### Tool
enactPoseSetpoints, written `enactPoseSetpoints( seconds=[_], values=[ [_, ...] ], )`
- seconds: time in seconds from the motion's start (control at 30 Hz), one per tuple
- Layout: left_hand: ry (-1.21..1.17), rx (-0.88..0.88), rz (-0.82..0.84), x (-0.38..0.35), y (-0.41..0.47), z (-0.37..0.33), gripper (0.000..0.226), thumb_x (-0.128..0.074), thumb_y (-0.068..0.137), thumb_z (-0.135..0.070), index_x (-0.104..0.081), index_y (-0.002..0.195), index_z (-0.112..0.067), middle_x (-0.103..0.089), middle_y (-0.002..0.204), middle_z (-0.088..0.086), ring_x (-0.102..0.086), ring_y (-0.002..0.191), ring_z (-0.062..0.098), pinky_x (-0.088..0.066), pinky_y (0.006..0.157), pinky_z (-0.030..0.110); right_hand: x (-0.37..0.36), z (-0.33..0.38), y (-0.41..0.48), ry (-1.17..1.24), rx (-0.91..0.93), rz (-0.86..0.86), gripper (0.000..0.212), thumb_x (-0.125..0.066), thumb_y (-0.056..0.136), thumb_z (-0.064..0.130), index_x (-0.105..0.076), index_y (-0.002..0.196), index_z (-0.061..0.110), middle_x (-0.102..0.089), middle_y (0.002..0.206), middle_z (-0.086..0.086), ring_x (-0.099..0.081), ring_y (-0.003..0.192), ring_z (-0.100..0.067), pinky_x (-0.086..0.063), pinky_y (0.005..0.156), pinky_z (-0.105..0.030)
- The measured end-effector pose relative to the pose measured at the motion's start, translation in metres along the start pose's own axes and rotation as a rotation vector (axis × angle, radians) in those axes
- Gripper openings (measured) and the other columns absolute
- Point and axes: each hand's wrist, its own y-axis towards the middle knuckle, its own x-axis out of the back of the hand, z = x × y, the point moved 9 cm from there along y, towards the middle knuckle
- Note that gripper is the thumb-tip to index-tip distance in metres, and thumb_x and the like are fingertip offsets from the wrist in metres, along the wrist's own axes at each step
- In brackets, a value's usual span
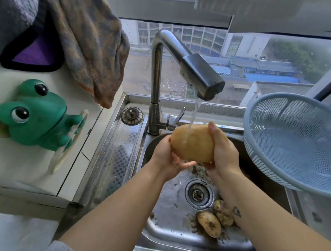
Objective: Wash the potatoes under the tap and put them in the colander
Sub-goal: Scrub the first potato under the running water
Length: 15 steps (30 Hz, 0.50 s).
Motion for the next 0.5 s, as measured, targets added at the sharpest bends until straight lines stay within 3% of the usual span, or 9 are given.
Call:
enactPoseSetpoints(
  seconds=[0.07, 0.17, 0.23, 0.33, 0.5],
  values=[
    [-0.042, 0.040, 0.071, -0.009, -0.004, 0.000, 0.042, -0.038, 0.098, -0.034, -0.071, 0.102, -0.006, -0.071, 0.103, 0.014, -0.069, 0.092, 0.027, -0.054, 0.080, 0.044, 0.001, -0.018, 0.001, 0.079, -0.203, 0.023, 0.059, -0.081, 0.068, 0.049, -0.063, 0.109, 0.011, -0.070, 0.104, -0.015, -0.070, 0.091, -0.032, -0.059, 0.076, -0.049],
    [-0.056, -0.042, 0.064, -0.016, -0.003, -0.002, 0.043, -0.039, 0.098, -0.041, -0.062, 0.118, -0.011, -0.066, 0.116, 0.016, -0.063, 0.103, 0.028, -0.050, 0.091, 0.043, 0.000, -0.038, -0.005, 0.183, -0.393, 0.027, 0.068, -0.081, 0.066, 0.054, -0.059, 0.113, 0.011, -0.068, 0.106, -0.017, -0.069, 0.089, -0.033, -0.059, 0.064, -0.043],
    [0.052, -0.205, 0.007, -0.011, -0.004, -0.004, 0.046, -0.043, 0.098, -0.049, -0.059, 0.120, -0.013, -0.065, 0.117, 0.018, -0.063, 0.104, 0.029, -0.053, 0.088, 0.045, 0.002, -0.044, -0.010, 0.234, -0.457, -0.003, 0.068, -0.079, 0.068, 0.055, -0.056, 0.113, 0.010, -0.066, 0.106, -0.019, -0.068, 0.088, -0.034, -0.058, 0.060, -0.041],
    [0.238, -0.373, 0.042, -0.009, -0.015, -0.005, 0.076, -0.067, 0.077, -0.052, -0.043, 0.137, -0.014, -0.057, 0.129, 0.018, -0.060, 0.115, 0.032, -0.055, 0.089, 0.045, 0.004, -0.049, -0.017, 0.251, -0.498, -0.030, 0.062, -0.078, 0.070, 0.055, -0.053, 0.105, 0.010, -0.063, 0.106, -0.019, -0.065, 0.090, -0.035, -0.059, 0.067, -0.045],
    [0.391, -0.385, 0.179, -0.014, -0.021, -0.002, 0.100, -0.088, 0.053, -0.055, -0.040, 0.135, -0.023, -0.053, 0.131, 0.015, -0.059, 0.117, 0.031, -0.053, 0.094, 0.047, 0.007, -0.056, -0.025, 0.260, -0.543, -0.037, 0.059, -0.076, 0.072, 0.055, -0.052, 0.100, 0.009, -0.061, 0.104, -0.020, -0.064, 0.090, -0.035, -0.059, 0.071, -0.044]
  ],
)
